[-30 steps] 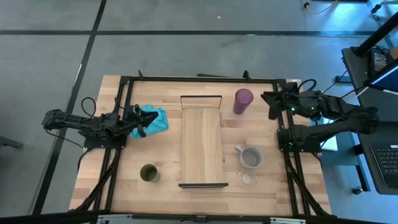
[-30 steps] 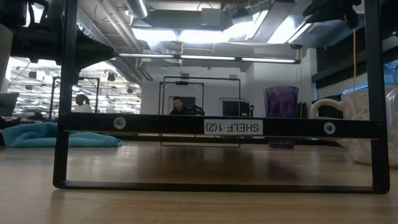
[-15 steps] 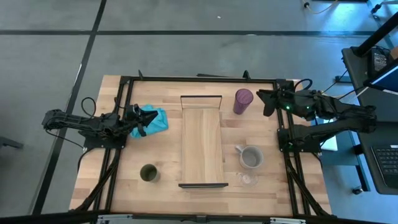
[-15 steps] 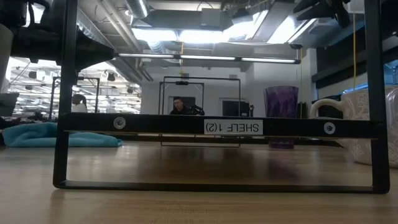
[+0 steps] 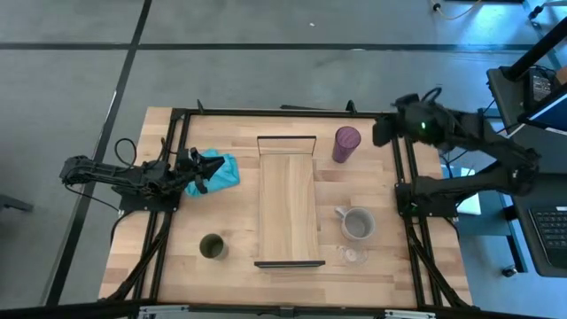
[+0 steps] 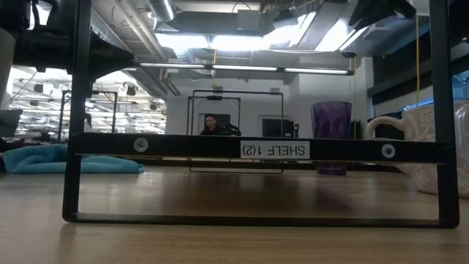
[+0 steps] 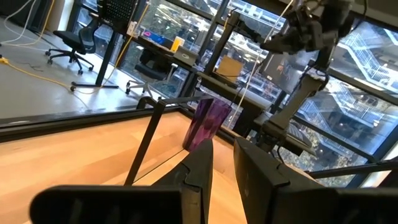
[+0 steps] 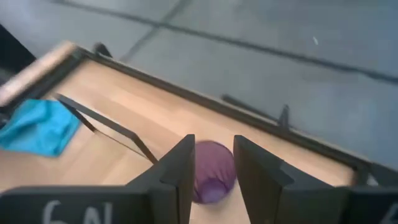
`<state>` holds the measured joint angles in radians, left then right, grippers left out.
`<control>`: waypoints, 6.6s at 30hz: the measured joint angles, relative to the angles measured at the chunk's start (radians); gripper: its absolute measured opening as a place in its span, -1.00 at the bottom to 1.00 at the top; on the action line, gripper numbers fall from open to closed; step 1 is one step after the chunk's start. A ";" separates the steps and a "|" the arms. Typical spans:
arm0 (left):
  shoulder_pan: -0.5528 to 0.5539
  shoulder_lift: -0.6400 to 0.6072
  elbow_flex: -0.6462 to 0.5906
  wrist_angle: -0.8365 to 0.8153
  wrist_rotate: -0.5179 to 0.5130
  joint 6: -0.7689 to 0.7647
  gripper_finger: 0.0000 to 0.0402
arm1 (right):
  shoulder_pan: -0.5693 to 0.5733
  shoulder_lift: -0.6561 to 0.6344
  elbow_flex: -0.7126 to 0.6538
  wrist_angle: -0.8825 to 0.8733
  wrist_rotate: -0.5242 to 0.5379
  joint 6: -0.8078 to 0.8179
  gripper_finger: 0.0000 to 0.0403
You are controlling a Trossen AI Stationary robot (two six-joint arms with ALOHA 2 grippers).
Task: Stack small to large cups/mugs on shelf
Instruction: Put the purple cup on the shelf
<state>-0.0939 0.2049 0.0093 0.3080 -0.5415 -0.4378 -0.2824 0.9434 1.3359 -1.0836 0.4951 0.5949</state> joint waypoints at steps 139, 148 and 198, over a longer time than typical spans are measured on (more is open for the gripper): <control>0.000 0.000 0.000 -0.072 -0.052 0.003 -0.70 | 0.004 1.100 0.895 -0.357 -0.583 -0.212 -0.92; 0.000 0.000 0.000 -0.072 -0.051 0.003 -0.70 | 0.019 1.164 0.934 -0.374 -0.537 -0.238 -0.92; 0.000 0.000 0.000 -0.115 -0.052 0.004 -0.70 | -0.015 1.211 0.931 -0.326 -0.533 -0.257 -0.83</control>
<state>-0.0937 0.2047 0.0093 0.1928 -0.5938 -0.4335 -0.2977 2.1544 2.2669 -1.4100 -0.0380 0.3374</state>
